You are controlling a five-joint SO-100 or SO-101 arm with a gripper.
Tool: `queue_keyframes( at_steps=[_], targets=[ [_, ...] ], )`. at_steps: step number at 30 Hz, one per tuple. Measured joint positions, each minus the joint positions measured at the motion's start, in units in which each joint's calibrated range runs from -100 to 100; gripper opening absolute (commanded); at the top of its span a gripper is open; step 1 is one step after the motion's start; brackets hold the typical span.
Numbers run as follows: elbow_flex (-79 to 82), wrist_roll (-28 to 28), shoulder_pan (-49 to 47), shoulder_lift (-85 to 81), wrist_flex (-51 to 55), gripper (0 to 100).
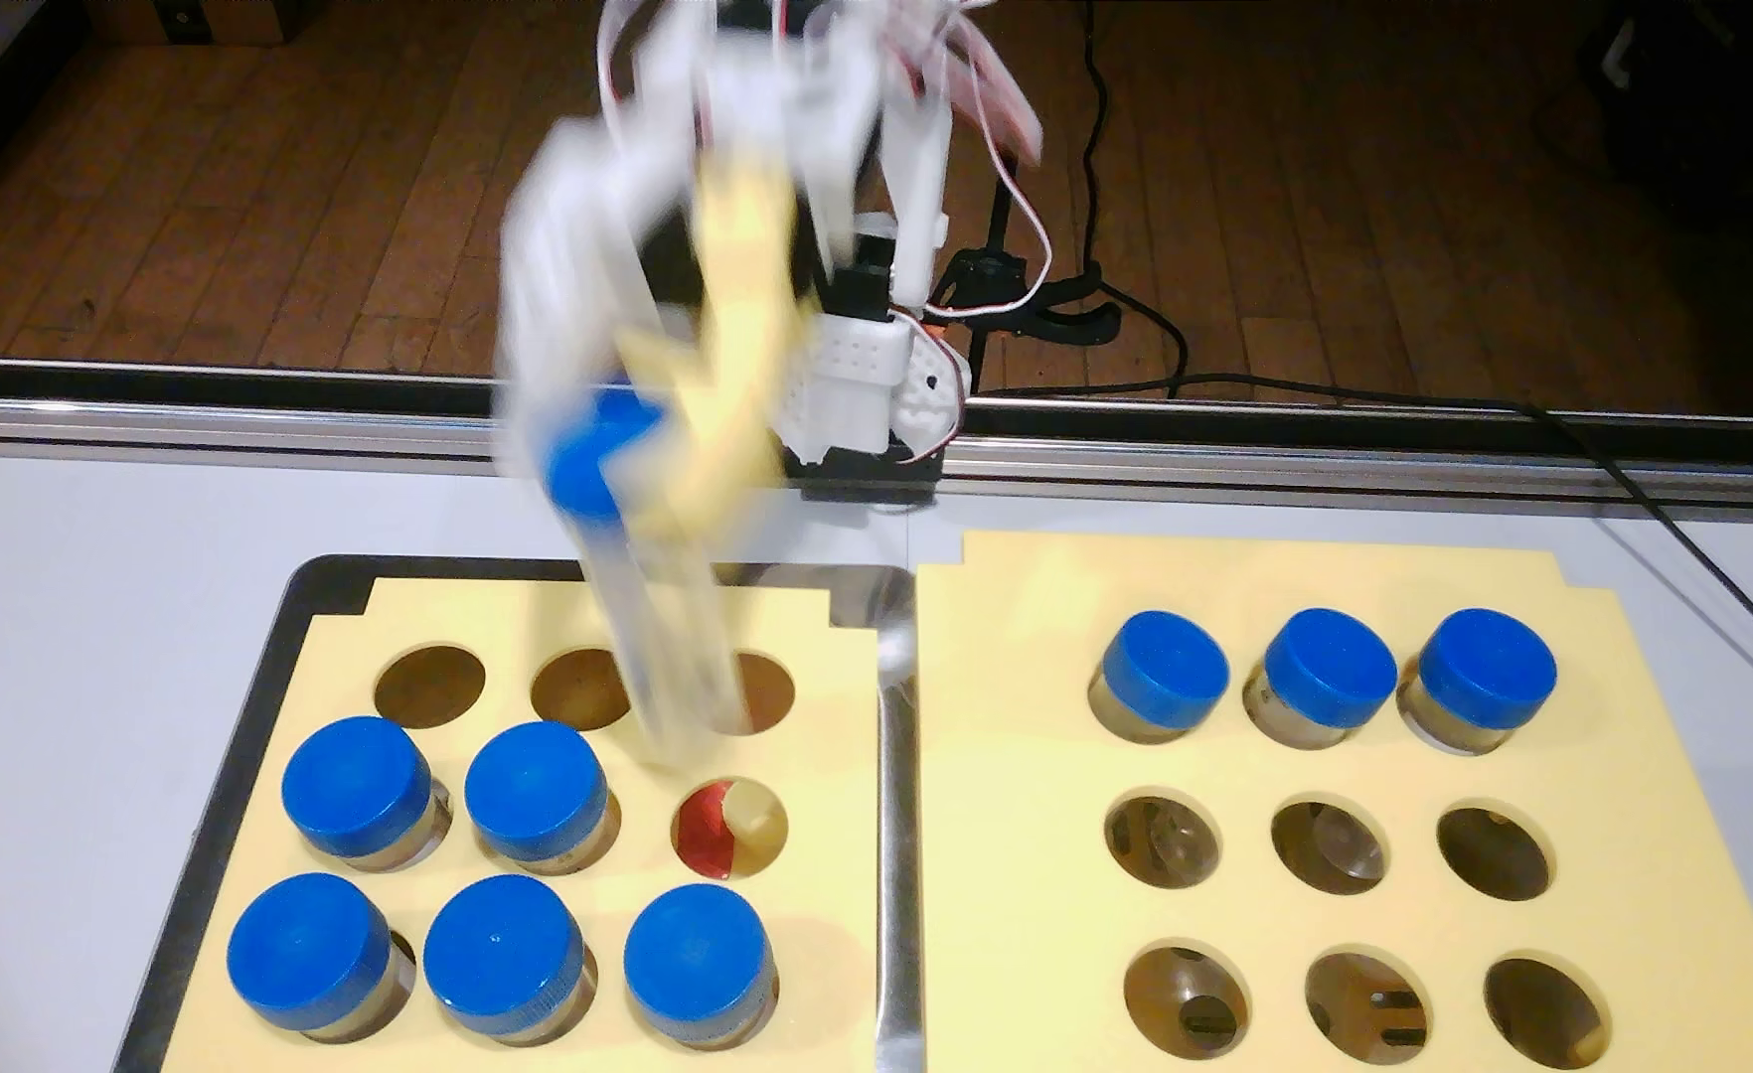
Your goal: Move the test tubes
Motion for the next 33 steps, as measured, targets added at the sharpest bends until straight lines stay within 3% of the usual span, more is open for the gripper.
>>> queue_keyframes(
  at_steps=[6,9,12,20,33],
  targets=[
    [-3.47,-0.36,-0.7,-8.05,-11.27,16],
    [-3.47,-0.66,-5.18,-8.05,-22.64,16],
    [0.37,-3.01,-15.72,-5.0,-30.35,16],
    [5.34,-6.23,-31.8,6.1,-32.37,16],
    [5.71,-2.91,-36.71,13.64,-32.37,16]
  ],
)
